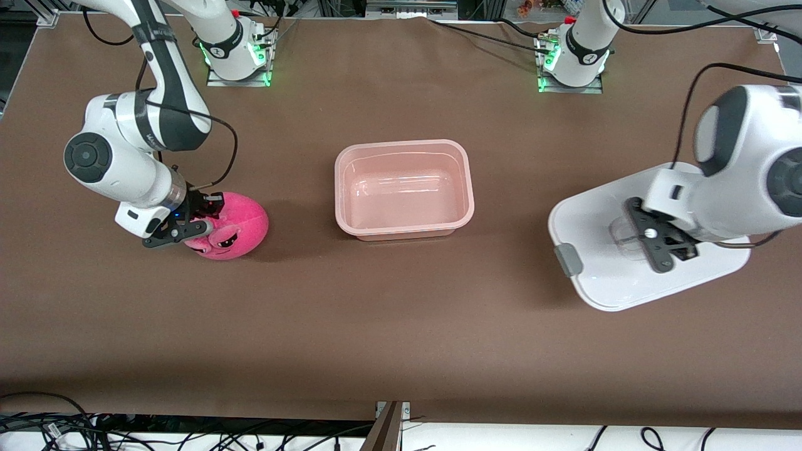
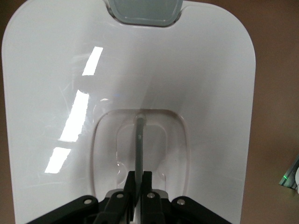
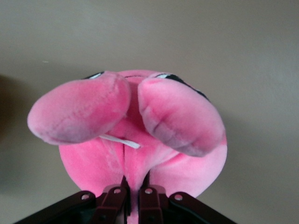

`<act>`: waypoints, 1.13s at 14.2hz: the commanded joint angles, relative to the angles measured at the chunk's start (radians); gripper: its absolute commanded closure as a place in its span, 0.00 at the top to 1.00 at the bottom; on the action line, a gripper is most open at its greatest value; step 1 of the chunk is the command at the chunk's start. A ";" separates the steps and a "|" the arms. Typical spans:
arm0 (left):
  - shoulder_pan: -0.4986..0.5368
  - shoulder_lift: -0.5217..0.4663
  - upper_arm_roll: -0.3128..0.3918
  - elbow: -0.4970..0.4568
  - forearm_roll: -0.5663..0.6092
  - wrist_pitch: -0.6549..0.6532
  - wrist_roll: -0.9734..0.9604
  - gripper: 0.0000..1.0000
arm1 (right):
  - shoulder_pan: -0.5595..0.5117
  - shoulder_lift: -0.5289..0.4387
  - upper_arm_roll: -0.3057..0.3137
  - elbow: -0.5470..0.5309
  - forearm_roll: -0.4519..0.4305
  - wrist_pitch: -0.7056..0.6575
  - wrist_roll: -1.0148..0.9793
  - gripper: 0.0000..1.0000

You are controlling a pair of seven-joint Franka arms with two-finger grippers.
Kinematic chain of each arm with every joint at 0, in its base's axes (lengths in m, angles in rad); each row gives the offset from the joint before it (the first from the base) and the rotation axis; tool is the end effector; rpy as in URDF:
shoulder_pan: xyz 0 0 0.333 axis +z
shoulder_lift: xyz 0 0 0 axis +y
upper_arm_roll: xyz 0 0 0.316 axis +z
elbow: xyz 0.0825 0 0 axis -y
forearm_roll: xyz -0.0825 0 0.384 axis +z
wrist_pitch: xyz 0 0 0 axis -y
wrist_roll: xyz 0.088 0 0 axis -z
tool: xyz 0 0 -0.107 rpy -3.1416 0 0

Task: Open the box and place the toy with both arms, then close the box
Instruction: 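Set the lid aside with the left gripper while the right gripper carries the toy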

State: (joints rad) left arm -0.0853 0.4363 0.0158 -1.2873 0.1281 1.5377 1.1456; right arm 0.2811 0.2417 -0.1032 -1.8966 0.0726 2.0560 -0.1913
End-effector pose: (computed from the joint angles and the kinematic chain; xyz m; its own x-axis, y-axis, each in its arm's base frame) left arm 0.6665 -0.0343 0.4872 0.3229 -0.9257 -0.1971 -0.9304 -0.3486 0.1133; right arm 0.5921 0.1132 0.3701 0.9414 0.3294 -0.0727 0.3263 -0.9439 -0.0514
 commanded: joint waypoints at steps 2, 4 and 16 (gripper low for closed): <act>0.077 -0.008 -0.016 0.019 0.013 -0.050 0.128 0.00 | 0.047 0.001 0.063 0.196 -0.005 -0.212 -0.106 0.00; 0.136 -0.007 -0.022 0.020 -0.020 -0.051 0.172 0.00 | 0.119 0.010 0.069 0.286 -0.004 -0.290 -0.172 0.00; 0.165 -0.008 -0.014 0.019 -0.028 -0.067 0.183 0.00 | 0.509 0.174 0.076 0.482 -0.027 -0.264 -0.445 0.00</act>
State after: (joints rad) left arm 0.0655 0.4363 0.0059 -1.2854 0.1147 1.4916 1.3024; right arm 0.7616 0.3705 -0.0173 -1.4693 0.0629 1.7988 -0.6086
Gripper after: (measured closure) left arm 0.930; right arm 0.925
